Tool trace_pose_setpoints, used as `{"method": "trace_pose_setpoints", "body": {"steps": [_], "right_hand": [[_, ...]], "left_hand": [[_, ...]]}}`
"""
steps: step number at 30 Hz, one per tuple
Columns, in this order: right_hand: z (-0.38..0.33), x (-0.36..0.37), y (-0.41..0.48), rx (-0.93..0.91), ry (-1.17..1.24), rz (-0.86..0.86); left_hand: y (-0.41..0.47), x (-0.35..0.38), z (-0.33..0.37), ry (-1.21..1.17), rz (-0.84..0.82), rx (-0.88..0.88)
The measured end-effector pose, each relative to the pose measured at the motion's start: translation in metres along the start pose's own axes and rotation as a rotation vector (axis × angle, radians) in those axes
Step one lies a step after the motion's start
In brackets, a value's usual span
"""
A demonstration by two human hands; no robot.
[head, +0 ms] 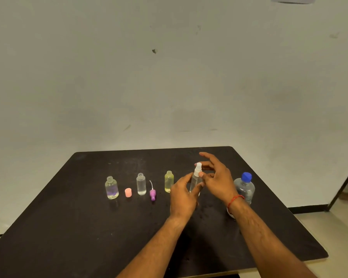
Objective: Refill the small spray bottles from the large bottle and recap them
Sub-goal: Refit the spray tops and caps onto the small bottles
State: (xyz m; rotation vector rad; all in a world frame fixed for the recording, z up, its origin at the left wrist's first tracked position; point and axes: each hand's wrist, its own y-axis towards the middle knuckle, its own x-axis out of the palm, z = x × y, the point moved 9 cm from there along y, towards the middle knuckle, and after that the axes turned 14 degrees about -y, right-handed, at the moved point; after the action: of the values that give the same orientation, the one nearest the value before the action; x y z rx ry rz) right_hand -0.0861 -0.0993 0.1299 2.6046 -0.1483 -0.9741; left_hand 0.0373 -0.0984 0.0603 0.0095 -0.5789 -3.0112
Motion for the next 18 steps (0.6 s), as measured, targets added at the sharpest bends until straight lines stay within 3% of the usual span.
{"method": "trace_pose_setpoints", "body": {"steps": [7, 14, 18], "right_hand": [[0.005, -0.007, -0.002, 0.046, -0.021, 0.107], [0.006, 0.003, 0.003, -0.001, 0.071, -0.054], [0.005, -0.001, 0.002, 0.026, 0.032, 0.039]], "left_hand": [[0.000, 0.003, -0.004, 0.010, -0.006, -0.037], [0.000, 0.002, 0.005, 0.005, -0.020, -0.007], [0.000, 0.002, 0.006, 0.022, -0.019, 0.003]]}}
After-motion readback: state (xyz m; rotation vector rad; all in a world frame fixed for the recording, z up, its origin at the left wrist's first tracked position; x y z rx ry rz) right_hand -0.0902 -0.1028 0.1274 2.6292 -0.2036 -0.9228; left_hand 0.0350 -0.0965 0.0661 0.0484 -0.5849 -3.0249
